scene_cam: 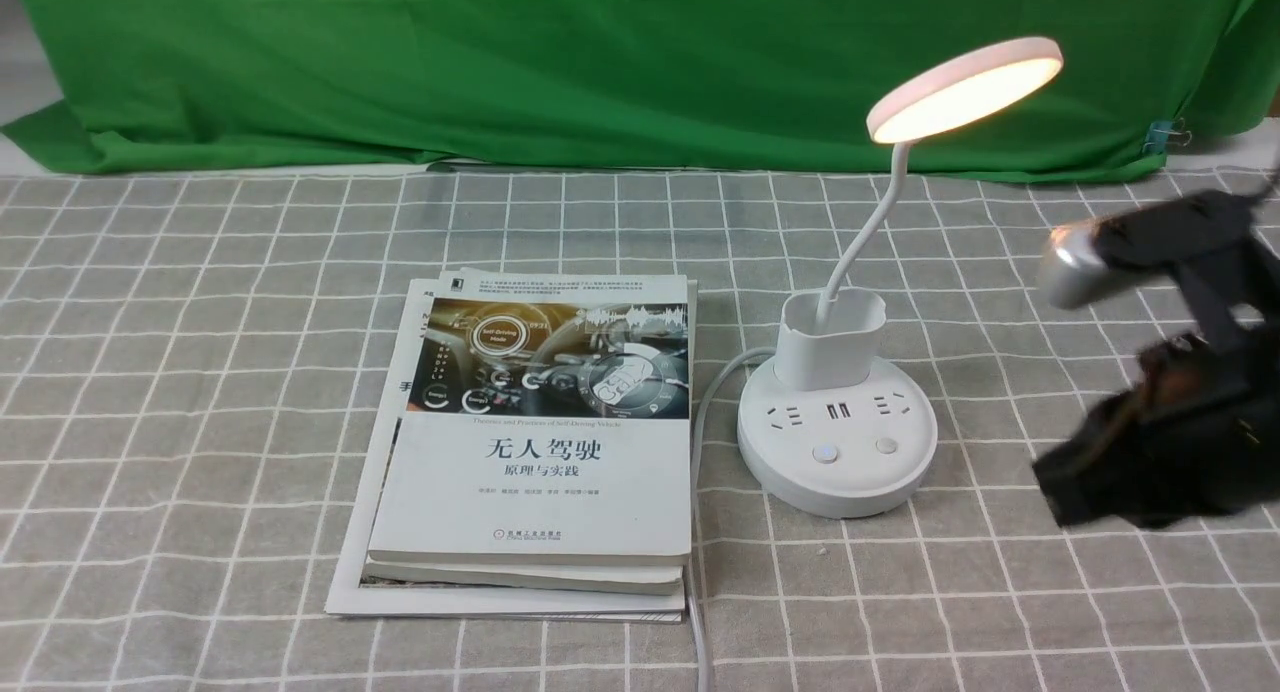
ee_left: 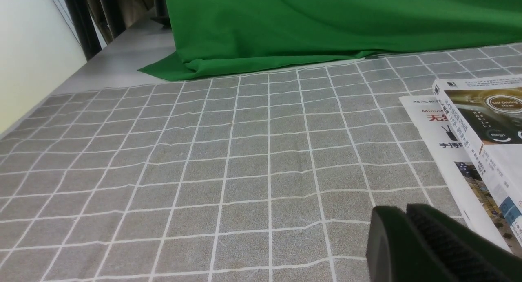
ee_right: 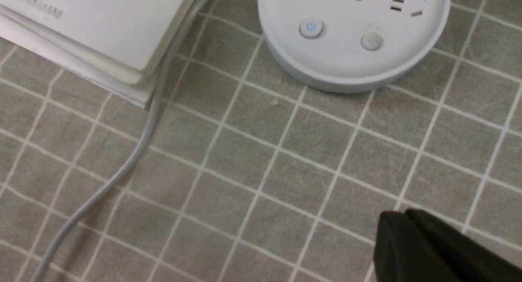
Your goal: Turn on the desk lamp on the grey coffee tablecloth with your hand.
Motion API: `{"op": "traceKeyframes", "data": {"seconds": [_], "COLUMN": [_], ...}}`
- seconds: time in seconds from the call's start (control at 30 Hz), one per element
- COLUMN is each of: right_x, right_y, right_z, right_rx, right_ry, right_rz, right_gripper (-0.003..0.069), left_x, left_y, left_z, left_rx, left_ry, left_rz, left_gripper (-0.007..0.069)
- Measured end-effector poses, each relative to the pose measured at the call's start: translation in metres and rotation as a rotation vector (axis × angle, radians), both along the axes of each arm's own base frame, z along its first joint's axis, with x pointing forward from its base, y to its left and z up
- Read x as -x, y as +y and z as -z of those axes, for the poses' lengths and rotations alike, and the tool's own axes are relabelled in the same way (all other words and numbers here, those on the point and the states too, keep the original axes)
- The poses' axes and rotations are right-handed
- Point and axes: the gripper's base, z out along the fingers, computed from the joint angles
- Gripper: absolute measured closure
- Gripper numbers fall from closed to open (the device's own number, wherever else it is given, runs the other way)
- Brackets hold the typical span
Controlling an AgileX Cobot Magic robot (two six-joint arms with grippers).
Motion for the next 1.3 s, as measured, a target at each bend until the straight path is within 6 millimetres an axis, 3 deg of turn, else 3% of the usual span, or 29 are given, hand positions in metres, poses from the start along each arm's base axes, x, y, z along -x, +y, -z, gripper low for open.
{"op": "traceKeyframes", "data": {"seconds": [0.03, 0.13, 0.27, 0.5, 0.67, 0.73, 0.93, 0.97, 1.07, 1.3], "right_x": [0.0, 0.032, 0.053, 0.071, 0.079, 0.083, 0.118, 0.119, 0.133, 0.138], "right_y": [0.0, -0.013, -0.021, -0.029, -0.037, -0.044, -0.073, -0.074, -0.08, -0.083], "right_z": [0.0, -0.002, -0.014, -0.037, -0.038, -0.033, 0.018, 0.02, 0.049, 0.089], "right_rx": [0.0, -0.034, -0.077, -0.149, -0.159, -0.164, -0.131, -0.131, -0.115, -0.07], "right_ry": [0.0, -0.043, -0.122, -0.302, -0.401, -0.445, -0.662, -0.673, -0.747, -0.805], "right_rz": [0.0, 0.023, 0.035, 0.047, 0.076, 0.114, 0.28, 0.285, 0.33, 0.332], "right_gripper": [0.0624, 0.0624, 0.062, 0.0614, 0.0632, 0.0632, 0.0632, 0.0632, 0.0632, 0.063], "left_x": [0.0, 0.0, 0.0, 0.0, 0.0, 0.0, 0.0, 0.0, 0.0, 0.0], "left_y": [0.0, 0.0, 0.0, 0.0, 0.0, 0.0, 0.0, 0.0, 0.0, 0.0], "left_z": [0.0, 0.0, 0.0, 0.0, 0.0, 0.0, 0.0, 0.0, 0.0, 0.0], "left_rx": [0.0, 0.0, 0.0, 0.001, 0.0, 0.0, 0.0, 0.0, 0.0, 0.0], "left_ry": [0.0, 0.0, 0.0, 0.0, 0.0, 0.0, 0.0, 0.0, 0.0, 0.0], "left_rz": [0.0, 0.0, 0.0, 0.0, 0.0, 0.0, 0.0, 0.0, 0.0, 0.0], "left_gripper": [0.0606, 0.0606, 0.0606, 0.0606, 0.0606, 0.0606, 0.0606, 0.0606, 0.0606, 0.0606]}}
